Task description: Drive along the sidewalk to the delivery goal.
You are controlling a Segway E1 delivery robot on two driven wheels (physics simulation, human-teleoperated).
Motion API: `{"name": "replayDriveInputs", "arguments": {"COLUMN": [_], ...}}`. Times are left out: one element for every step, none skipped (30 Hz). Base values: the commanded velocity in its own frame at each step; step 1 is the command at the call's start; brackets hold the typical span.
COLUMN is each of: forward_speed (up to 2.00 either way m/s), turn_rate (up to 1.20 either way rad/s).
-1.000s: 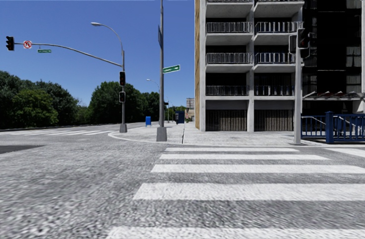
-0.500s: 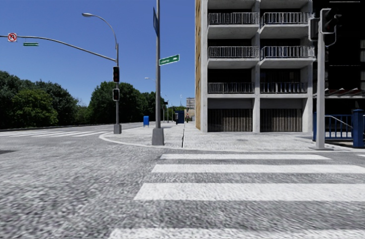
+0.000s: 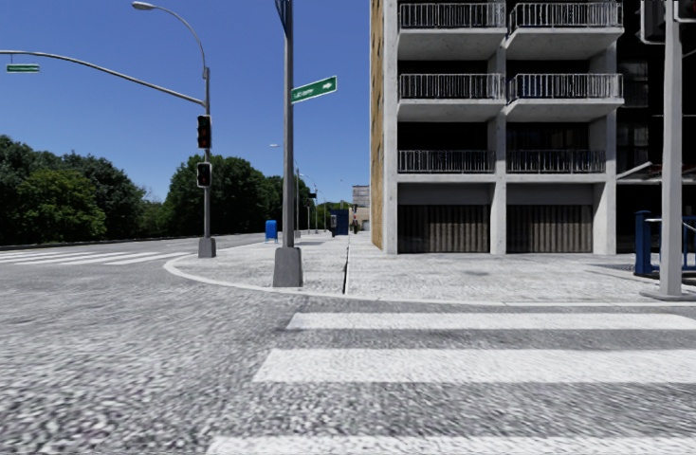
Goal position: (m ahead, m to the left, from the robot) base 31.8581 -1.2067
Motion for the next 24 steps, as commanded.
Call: {"name": "replayDriveInputs", "arguments": {"forward_speed": [2.00,2.00,2.00,2.00,2.00,2.00,2.00,2.00,2.00,2.00,2.00,2.00,2.00,2.00,2.00,2.00,2.00,2.00,2.00,2.00,2.00,2.00,2.00,2.00], "turn_rate": [0.00,0.00,0.00,0.00,0.00,0.00,0.00,0.00,0.00,0.00,0.00,0.00,0.00,-0.03,-0.08,-0.08,-0.12,-0.15,-0.17,-0.17,-0.17,-0.12,0.00,0.00]}}
